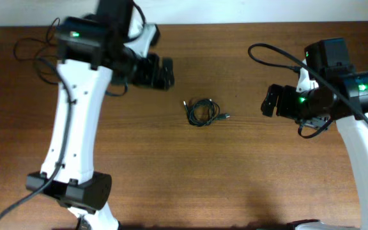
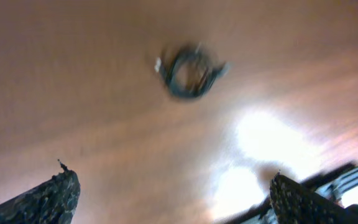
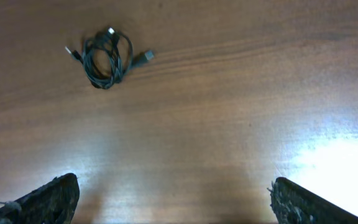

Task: Untangle cables

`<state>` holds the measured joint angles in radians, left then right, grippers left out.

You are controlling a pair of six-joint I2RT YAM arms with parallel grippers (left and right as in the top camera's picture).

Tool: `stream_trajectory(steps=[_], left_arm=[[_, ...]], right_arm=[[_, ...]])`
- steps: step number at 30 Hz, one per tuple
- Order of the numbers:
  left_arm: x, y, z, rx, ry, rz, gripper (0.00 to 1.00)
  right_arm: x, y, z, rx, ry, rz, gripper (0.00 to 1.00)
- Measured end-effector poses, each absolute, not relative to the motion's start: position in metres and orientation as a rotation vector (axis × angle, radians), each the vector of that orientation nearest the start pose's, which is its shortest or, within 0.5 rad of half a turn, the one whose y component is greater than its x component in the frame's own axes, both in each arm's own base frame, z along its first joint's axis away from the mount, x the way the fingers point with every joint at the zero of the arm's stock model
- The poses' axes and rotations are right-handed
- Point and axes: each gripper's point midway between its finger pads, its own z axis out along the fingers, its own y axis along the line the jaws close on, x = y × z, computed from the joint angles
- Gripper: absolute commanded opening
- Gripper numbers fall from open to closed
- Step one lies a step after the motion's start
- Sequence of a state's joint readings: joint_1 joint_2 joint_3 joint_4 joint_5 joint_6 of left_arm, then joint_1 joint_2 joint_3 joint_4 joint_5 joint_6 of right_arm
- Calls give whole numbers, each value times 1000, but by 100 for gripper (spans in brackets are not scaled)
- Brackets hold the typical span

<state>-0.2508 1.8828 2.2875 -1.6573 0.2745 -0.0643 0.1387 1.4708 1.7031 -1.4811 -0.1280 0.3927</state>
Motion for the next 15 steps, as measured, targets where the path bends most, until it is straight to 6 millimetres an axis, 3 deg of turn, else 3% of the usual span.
stream_trajectory(steps=[3, 7, 11, 15], left_arm=[[351, -142, 245, 333, 2923, -406, 99], [367, -149, 187, 315, 2945, -378, 99], [365, -149, 151, 274, 2985, -383, 99], [358, -148, 139, 258, 3022, -382, 99]], right_arm=[[295, 63, 261, 329, 2809, 303, 99], [297, 64, 258, 329, 2814, 302, 99], [304, 65, 245, 337, 2860, 295, 99], [317, 82, 223, 314, 2925, 356, 99]])
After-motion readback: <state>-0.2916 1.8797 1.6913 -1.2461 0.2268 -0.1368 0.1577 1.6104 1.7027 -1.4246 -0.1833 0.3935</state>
